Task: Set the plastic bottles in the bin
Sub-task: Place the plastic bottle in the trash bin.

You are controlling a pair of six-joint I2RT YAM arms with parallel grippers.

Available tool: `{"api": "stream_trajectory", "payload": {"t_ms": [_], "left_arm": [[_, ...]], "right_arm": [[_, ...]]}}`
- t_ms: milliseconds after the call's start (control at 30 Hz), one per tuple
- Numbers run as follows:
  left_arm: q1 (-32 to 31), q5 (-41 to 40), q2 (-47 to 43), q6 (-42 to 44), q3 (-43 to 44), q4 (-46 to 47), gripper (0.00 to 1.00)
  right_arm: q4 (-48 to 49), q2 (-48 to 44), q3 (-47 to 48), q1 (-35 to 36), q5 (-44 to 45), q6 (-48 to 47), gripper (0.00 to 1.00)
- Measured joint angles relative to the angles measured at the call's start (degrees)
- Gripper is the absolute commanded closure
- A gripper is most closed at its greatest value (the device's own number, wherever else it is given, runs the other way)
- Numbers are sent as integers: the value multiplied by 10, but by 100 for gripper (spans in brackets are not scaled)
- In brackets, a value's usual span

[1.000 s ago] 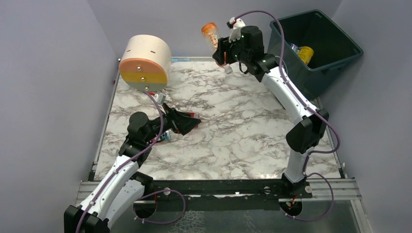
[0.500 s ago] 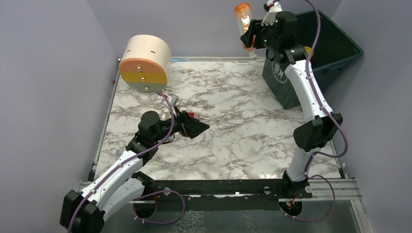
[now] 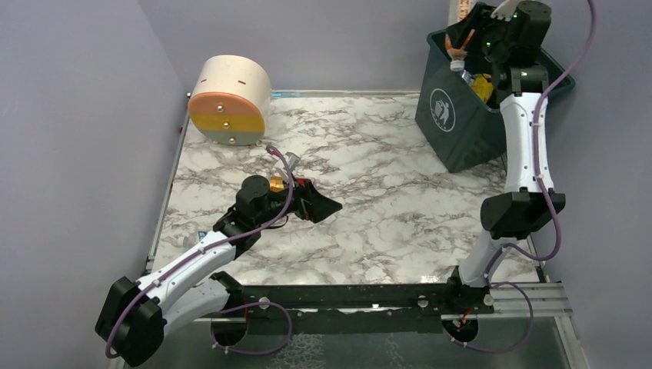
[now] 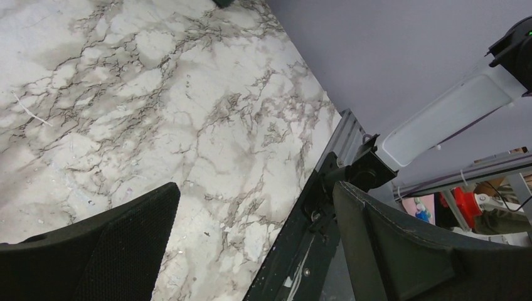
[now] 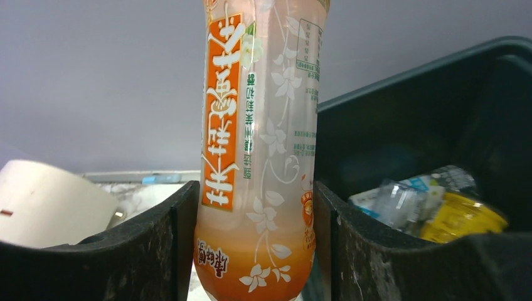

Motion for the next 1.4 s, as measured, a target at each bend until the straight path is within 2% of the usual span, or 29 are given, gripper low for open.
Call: {"api": "stream_trajectory", "payload": {"t_ms": [333,467,567,633,767,1200,1300,1400], "left_arm": [[-15,-8,30,3,6,5,1],[-20,-10,39,4,17,7,1],[-23,-11,42,4,23,8,1],[-25,-11,42,4,23,8,1],[-26,-13,43,4,23,8,1],[-26,-86,47,0,65,-72,1],[-26,-125,48,-7,87,-118,1],[-26,-174,55,-14,116,-171,1]], "right_arm": [[4,-3,2,-127,-41,73,44],[11,-3,-9,-156,-52,95,40],[13,-2,-28,-154,-54,104,30],[7,2,-32,-151,-54,107,15],[-3,7,-30,-150,-54,112,0],[-4,-16,-47,-138,-60,123,0],[-6,-32,-49,-103,-58,120,0],[-12,-43,-49,-38,-53,109,0]]}}
